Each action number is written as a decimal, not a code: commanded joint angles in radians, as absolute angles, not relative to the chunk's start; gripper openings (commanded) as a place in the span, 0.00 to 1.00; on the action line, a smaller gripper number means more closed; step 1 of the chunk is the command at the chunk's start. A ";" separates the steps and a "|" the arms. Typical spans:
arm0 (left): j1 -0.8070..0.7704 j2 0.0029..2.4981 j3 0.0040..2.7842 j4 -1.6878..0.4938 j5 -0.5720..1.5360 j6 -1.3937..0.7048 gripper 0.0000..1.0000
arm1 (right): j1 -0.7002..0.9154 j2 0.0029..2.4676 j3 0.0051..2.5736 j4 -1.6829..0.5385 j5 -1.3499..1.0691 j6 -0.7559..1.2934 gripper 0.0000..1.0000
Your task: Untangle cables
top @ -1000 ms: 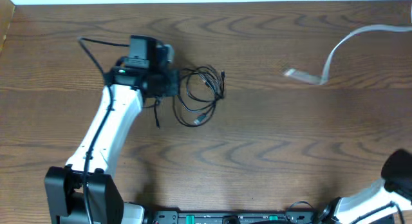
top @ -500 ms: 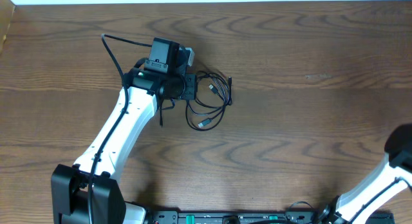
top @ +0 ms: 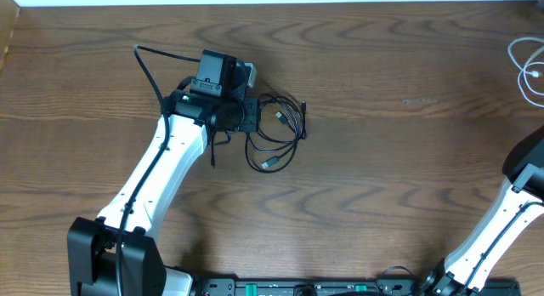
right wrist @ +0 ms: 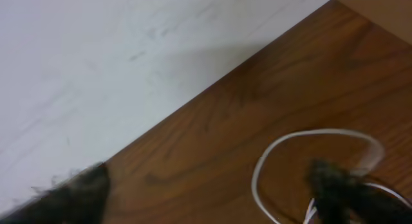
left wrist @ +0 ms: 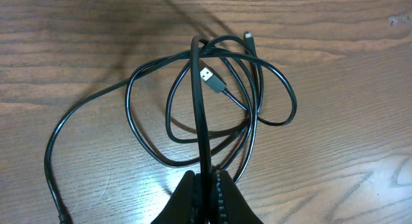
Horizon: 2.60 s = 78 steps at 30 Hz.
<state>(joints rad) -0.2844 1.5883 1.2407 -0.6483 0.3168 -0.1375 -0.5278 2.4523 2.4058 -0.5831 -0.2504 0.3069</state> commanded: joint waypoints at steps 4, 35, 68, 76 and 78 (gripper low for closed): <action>-0.288 1.596 1.248 -0.649 0.329 -0.147 0.07 | -0.526 2.325 2.420 -0.784 -0.543 0.343 0.99; -0.258 1.422 1.262 -0.556 0.525 -0.281 0.07 | 0.229 2.278 1.909 -1.171 -0.875 -0.263 0.69; -0.251 0.948 1.263 -0.639 -0.128 -0.263 0.07 | 0.264 2.278 1.739 -0.993 -0.115 0.397 0.01; -0.167 0.944 1.263 -0.735 -0.136 -0.263 0.07 | 0.101 2.278 1.742 -1.009 -0.077 0.384 0.01; -0.146 0.950 1.263 -0.747 -0.136 -0.262 0.07 | 0.039 2.278 1.748 -1.034 -0.081 0.384 0.01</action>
